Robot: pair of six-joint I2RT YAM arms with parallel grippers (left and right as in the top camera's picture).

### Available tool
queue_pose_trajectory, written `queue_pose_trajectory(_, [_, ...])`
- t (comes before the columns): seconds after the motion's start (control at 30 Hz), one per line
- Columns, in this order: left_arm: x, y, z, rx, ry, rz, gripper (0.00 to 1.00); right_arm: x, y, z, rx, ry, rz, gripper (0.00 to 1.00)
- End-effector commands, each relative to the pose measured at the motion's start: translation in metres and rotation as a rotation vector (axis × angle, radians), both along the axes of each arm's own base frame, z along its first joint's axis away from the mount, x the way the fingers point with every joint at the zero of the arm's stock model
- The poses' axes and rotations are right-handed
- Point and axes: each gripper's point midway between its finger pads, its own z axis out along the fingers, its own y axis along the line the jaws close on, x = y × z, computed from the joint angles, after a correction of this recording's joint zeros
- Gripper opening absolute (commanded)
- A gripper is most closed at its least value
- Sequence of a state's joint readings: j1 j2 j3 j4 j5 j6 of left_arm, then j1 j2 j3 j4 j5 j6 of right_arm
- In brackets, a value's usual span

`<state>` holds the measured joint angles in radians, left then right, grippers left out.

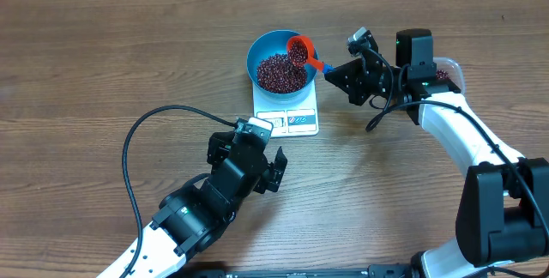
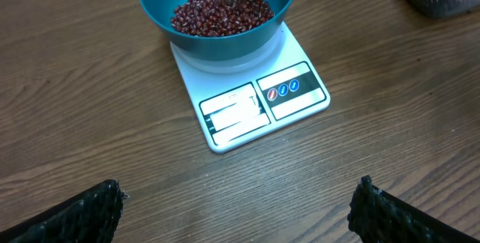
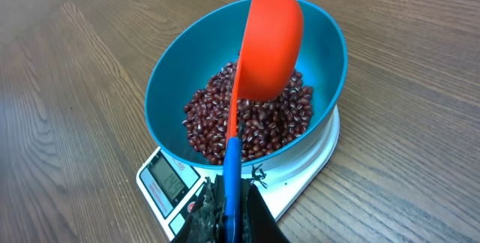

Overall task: Scoop item into bowl and weigh 150g on scale
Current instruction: 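Move the empty scoop back rightward to the bean tub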

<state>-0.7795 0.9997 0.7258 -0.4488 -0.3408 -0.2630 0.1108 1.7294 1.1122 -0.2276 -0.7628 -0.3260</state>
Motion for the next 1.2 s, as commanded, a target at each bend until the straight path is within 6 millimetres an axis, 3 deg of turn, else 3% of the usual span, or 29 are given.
queue_pose_trajectory(0.0, [-0.002,-0.001,-0.001,-0.01,0.005,0.001,0.99,0.0,-0.001,-0.001,0.018,0.013,-0.002,0.04])
queue_pose_trajectory(0.4, [-0.002,-0.001,-0.001,-0.01,0.005,0.001,1.0,-0.008,0.002,-0.003,0.24,0.448,-0.241,0.04])
queue_pose_trajectory(0.73, [-0.002,-0.001,-0.001,-0.01,0.005,0.001,1.0,-0.019,0.014,0.011,0.318,0.48,-0.141,0.04])
queue_pose_trajectory(1.17, [-0.002,-0.001,-0.001,-0.01,0.005,0.001,1.0,-0.02,0.015,0.012,0.321,0.48,-0.135,0.04])
